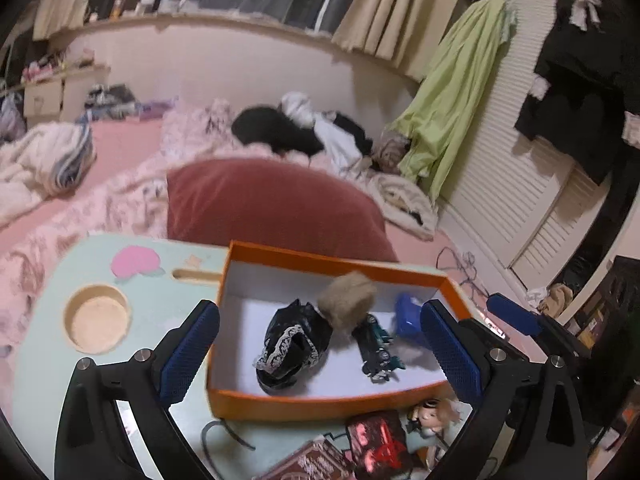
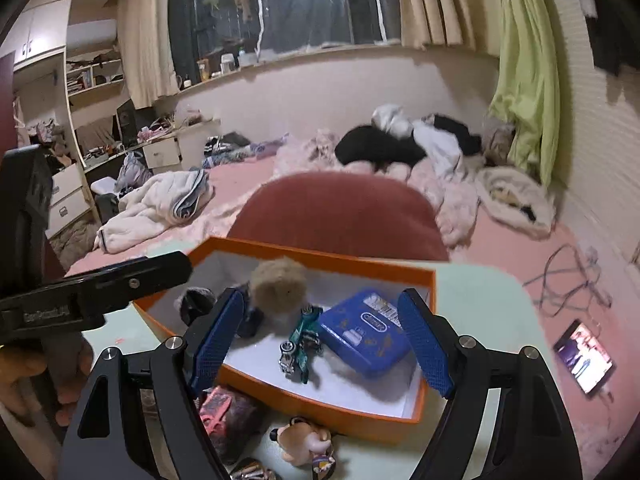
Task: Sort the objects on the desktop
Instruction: 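Drop the brown pompom into the box with the left gripper while the right drops the tin in, then withdraw both grippers from the box back over the table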
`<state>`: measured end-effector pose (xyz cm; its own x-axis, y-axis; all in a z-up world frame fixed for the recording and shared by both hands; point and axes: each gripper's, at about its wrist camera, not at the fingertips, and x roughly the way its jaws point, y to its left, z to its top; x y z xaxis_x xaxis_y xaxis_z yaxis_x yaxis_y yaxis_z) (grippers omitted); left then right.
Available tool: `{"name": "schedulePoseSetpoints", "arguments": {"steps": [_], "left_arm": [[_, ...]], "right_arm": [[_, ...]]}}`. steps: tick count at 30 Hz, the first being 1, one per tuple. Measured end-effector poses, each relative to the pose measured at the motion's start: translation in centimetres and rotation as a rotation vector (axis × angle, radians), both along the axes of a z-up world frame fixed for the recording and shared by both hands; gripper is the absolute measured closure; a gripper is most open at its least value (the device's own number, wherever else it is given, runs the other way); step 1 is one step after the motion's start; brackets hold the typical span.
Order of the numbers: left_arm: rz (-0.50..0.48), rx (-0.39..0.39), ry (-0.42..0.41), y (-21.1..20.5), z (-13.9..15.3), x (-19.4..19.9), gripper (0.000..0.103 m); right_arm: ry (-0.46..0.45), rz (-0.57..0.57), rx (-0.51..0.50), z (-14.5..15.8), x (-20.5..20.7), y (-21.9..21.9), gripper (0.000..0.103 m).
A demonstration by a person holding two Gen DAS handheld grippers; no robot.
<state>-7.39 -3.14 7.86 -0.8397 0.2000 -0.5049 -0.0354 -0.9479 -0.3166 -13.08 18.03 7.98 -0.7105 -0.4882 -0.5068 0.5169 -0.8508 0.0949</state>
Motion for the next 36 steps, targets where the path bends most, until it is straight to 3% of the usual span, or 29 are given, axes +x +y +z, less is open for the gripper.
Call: {"name": "schedulePoseSetpoints", "arguments": {"steps": [4,7,11,15,16,19,20,36], "left_arm": [[-0.005,-0.094,0.022,0.5,0.5,3.9,0.002],[0.004,-0.157,-0.009,0.7,-1.1,7.0,0.001],[0.069,-0.188,-0.123,0.5,-5.0,9.2,0.001],[0.075,-0.288,-0.261,1.2,-8.3,8.7,0.0],[0.085,-0.317,-0.253,1.5,-8.3,8.8,0.0],[0.064,-0.309,-0.258,1.5,-8.2,8.6,0.0],[0.062,-0.306,-0.257,1.4,-8.3,8.6,0.0],[0.063,-0.302,-0.245,1.5,-8.2,8.5,0.0]], "right_arm": [[-0.02,0.04,-0.037,0.3,2.7,1.0,0.023],[-0.05,0.056,-0.026,-0.9,4.9,1.8,0.023],[-0.086,0.054,0.025,-3.2,7.6,3.1,0.023],[-0.115,0.062,0.153,-4.9,8.7,2.6,0.023],[-0.125,0.067,0.171,-5.1,8.8,2.5,0.023],[-0.196,0.086,0.224,-6.5,8.0,1.9,0.023],[-0.235,0.095,0.235,-7.1,7.6,1.8,0.018],[-0.235,0.088,0.234,-7.2,7.9,2.1,0.014]]}}
